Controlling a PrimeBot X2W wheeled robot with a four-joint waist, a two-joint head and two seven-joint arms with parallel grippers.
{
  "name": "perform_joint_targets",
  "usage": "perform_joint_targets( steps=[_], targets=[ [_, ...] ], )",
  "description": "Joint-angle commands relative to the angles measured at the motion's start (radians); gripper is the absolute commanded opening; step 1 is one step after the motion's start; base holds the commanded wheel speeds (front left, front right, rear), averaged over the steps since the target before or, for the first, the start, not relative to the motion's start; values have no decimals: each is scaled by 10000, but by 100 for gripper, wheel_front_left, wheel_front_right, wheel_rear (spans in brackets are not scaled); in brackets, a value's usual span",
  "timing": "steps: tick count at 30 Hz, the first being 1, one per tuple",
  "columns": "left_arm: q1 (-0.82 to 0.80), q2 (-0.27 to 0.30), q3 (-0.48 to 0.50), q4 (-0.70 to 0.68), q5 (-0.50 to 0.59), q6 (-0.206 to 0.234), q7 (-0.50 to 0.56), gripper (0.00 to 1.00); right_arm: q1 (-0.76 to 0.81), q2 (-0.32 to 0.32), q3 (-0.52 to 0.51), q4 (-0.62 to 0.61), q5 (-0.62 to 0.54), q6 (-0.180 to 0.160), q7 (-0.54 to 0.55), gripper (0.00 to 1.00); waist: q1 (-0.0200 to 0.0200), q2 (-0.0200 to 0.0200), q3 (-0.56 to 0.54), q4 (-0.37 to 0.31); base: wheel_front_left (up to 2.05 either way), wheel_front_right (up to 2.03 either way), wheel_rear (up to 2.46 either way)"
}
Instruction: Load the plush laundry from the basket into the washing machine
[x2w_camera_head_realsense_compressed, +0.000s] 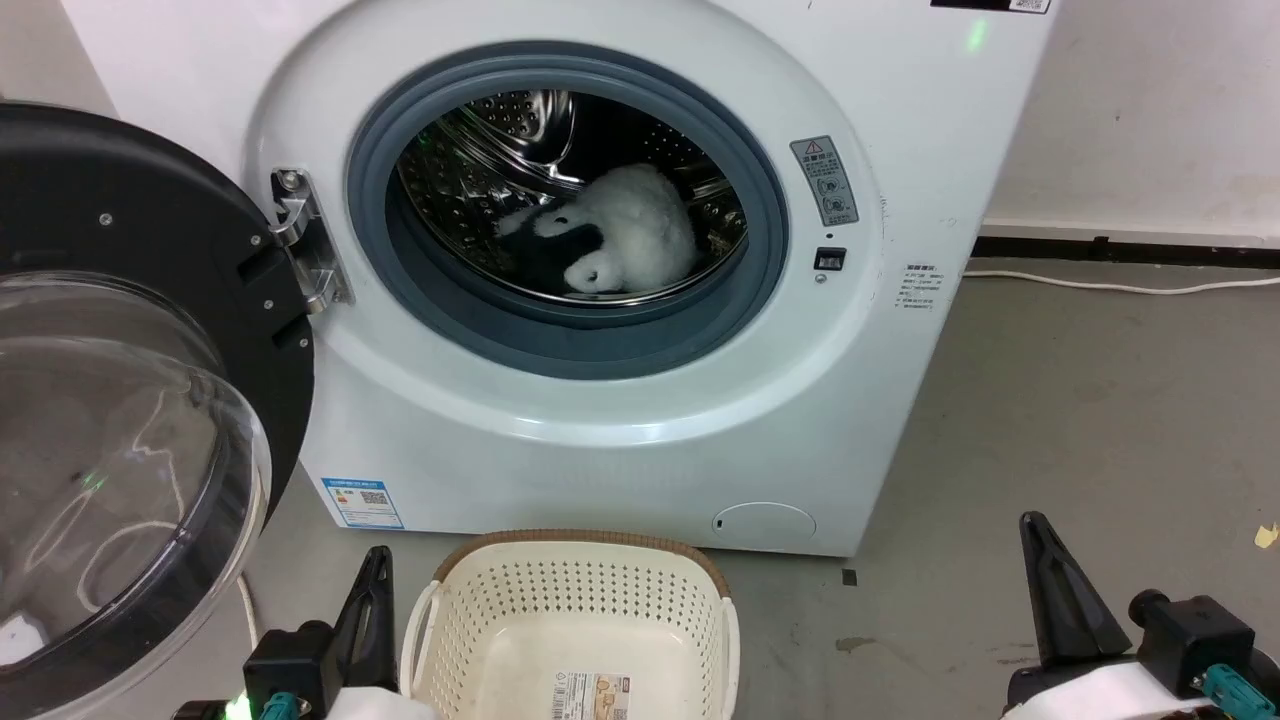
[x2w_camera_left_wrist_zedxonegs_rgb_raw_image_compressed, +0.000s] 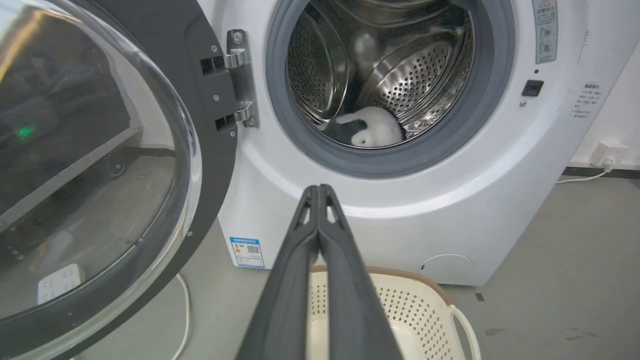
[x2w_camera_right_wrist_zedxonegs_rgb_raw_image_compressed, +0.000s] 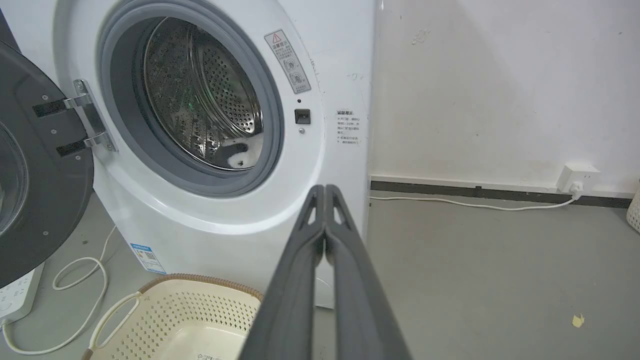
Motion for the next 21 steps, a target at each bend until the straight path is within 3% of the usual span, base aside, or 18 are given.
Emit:
perform_joint_targets(
  steps=[1,21],
  targets=[
    [-116,-63,42,-75,97,-63,41,0,-106,-1,7,-74,-91,-3,44,0,0,0,2,-5,0,0,0],
    [-281,-213,236,-340,579,-229,591,0,-241,-1,100,-206,-396,-5,600,0,0,0,60,-150,0,0,0]
  ],
)
